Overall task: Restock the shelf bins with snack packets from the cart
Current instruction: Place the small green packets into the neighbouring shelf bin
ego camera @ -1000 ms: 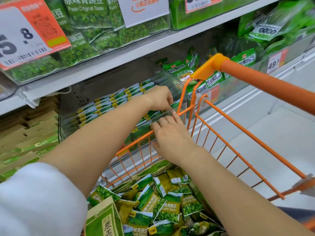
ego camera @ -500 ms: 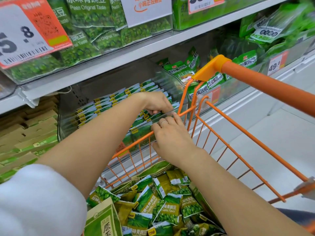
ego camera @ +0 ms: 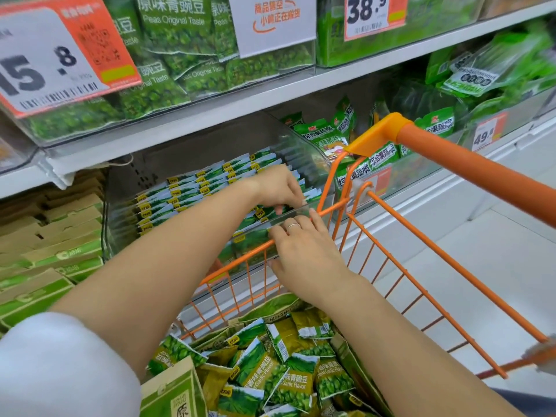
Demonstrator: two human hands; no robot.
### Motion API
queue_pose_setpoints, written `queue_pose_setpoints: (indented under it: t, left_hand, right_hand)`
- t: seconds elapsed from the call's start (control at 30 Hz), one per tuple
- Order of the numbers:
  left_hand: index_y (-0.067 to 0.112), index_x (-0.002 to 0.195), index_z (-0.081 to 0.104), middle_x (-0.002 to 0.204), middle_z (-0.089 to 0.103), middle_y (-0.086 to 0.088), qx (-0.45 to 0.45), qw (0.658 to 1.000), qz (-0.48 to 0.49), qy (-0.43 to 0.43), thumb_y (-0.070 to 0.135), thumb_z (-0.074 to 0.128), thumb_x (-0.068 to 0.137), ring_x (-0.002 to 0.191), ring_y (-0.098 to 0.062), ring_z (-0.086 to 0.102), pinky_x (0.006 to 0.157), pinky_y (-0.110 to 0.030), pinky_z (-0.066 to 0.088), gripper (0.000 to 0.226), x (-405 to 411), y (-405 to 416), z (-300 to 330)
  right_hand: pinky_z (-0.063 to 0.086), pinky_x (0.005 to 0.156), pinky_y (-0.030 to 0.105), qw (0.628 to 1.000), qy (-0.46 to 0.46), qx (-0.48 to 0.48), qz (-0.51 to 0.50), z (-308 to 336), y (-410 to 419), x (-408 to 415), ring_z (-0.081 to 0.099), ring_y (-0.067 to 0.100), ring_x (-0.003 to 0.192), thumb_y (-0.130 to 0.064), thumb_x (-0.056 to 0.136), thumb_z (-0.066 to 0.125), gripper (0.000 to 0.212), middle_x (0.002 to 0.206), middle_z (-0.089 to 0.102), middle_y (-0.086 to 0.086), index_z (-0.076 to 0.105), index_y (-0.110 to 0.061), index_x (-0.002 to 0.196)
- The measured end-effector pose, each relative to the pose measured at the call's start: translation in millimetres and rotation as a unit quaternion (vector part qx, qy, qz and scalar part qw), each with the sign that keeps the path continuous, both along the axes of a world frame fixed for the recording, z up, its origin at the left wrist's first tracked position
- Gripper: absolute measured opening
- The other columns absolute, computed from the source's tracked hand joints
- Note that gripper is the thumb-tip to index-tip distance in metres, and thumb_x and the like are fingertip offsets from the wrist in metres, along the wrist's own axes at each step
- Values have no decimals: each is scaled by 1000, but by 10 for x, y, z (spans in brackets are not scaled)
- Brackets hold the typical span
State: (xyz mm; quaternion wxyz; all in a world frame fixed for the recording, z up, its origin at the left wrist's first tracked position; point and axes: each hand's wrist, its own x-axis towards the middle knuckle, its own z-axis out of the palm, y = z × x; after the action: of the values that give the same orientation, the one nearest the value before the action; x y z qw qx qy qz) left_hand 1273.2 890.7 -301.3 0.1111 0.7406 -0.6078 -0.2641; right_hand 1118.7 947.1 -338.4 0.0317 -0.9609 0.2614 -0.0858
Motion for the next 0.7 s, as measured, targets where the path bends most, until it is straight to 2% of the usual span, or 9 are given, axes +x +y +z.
queue_pose_setpoints:
  t: [0.13, 0.23, 0.33, 0.43, 0.5, 0.53, 0.6, 0.63, 0.7]
  left_hand:
    - [8, 88, 74, 91, 74, 1, -115, 986, 94, 71, 31, 62, 93, 41, -10, 53, 42, -12, 38, 26, 51, 226, 87]
    - [14, 85, 73, 88, 75, 1, -198, 967, 138, 81, 29, 57, 97, 37, -8, 51, 45, -16, 41, 26, 102, 610, 226]
    - [25, 71, 70, 85, 75, 8, -222, 965, 126, 57, 31, 57, 96, 40, -8, 53, 50, -20, 47, 29, 39, 1192, 282]
    - [29, 73, 71, 74, 73, 14, -219, 964, 139, 56, 36, 56, 96, 46, -7, 59, 50, -19, 47, 29, -22, 1786, 199]
    - [30, 79, 73, 72, 72, 13, -216, 966, 140, -18, 46, 51, 95, 59, -6, 64, 60, -28, 53, 31, -15, 2054, 37]
    - [31, 86, 74, 77, 72, 13, -233, 960, 140, -67, 45, 50, 94, 69, -7, 65, 66, -30, 54, 28, 3, 2132, -60]
    - [26, 104, 73, 94, 72, 9, -293, 936, 132, -142, 31, 57, 94, 88, -14, 64, 75, -30, 52, 20, 18, 2189, -229]
    - [22, 109, 71, 100, 71, 5, -324, 922, 113, -179, 24, 58, 93, 93, -19, 62, 78, -33, 50, 21, 4, 2179, -292]
    - [17, 116, 68, 109, 69, 2, -361, 900, 70, -233, 20, 57, 90, 99, -25, 58, 83, -39, 46, 28, -18, 2131, -380]
  right_hand:
    - [1, 118, 46, 1000, 3, 4, 1, 14, 4, -13, 36, 30, 131, -38, 95, 49, 50, 133, 50, 11, 43, -12, 136]
    - [2, 118, 45, 1000, 4, 3, -1, 3, -10, -18, 36, 28, 132, -40, 95, 50, 50, 134, 49, 9, 42, -14, 137]
    - [2, 118, 44, 1000, 16, 3, -5, 10, -9, -26, 34, 27, 133, -41, 95, 49, 52, 136, 47, 7, 39, -17, 140]
    - [4, 118, 41, 1000, 11, 28, 0, 50, -3, -40, 36, 25, 133, -30, 93, 51, 51, 135, 49, 6, 41, -19, 142]
    - [22, 112, 37, 991, -64, 114, -3, 145, -12, -63, 46, 24, 124, -21, 91, 50, 45, 129, 54, 6, 49, -20, 137]
    - [33, 103, 35, 979, -124, 158, -18, 218, -29, -71, 52, 23, 118, -19, 92, 46, 41, 125, 57, 6, 55, -19, 131]
    - [41, 88, 34, 962, -228, 142, -51, 333, -117, -52, 55, 25, 111, -14, 92, 41, 37, 118, 62, 9, 63, -14, 121]
    - [41, 86, 35, 968, -225, 91, -65, 389, -170, -26, 54, 27, 111, -11, 92, 41, 35, 116, 62, 11, 64, -12, 119]
    - [42, 87, 38, 991, -122, -1, -62, 500, -313, 72, 51, 29, 115, -5, 93, 43, 37, 120, 60, 12, 61, -13, 124]
